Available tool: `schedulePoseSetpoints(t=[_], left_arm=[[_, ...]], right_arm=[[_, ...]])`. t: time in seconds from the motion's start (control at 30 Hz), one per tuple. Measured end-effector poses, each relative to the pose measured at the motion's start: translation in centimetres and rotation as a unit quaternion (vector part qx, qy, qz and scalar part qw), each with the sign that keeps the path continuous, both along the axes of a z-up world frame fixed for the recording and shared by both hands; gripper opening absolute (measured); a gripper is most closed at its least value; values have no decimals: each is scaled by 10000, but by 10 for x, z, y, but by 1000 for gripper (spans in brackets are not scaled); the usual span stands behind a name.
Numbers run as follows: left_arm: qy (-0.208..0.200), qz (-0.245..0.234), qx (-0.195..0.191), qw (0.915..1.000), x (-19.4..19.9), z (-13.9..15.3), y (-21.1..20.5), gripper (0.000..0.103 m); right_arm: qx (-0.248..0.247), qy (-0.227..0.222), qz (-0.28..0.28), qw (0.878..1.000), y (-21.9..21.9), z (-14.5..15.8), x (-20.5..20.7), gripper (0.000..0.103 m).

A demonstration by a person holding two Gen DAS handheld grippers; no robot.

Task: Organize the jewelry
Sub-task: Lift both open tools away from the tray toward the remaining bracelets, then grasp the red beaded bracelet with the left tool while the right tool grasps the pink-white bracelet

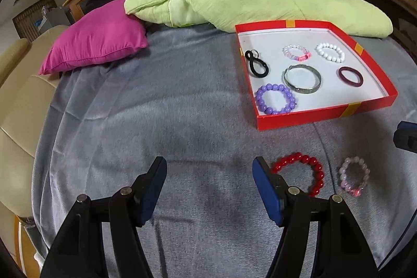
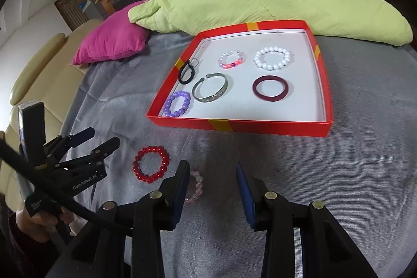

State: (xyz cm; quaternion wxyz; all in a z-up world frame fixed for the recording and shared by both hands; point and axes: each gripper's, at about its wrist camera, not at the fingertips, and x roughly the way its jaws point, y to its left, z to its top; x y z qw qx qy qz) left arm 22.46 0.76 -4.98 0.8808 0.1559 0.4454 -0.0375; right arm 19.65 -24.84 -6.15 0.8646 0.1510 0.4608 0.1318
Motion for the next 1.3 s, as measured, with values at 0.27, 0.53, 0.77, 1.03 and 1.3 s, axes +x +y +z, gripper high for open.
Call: schedulePoseSetpoints(t=[0.27,0.53,0.77,1.03,1.3], left_arm=[[-40,-102,11,9999,-2,3,-4,69],[-81,-147,25,9999,-8,5,-10,69],[-102,-201,124,9997,-15,3,-12,69],[-157,-238,182,9994,-18,6,-8,69],[-211,-360,334,9986,-25,4,-4,69]], right_arm=[[-35,2,198,9998,12,0,-1,40],[-110,5,327,9994,18,-1,-4,40],[-220,53,391,9990,21,-5,-5,40],[-282,92,447,9986,26,-8,-4,40],[-363,208,403,9983,28,-14,-1,40]])
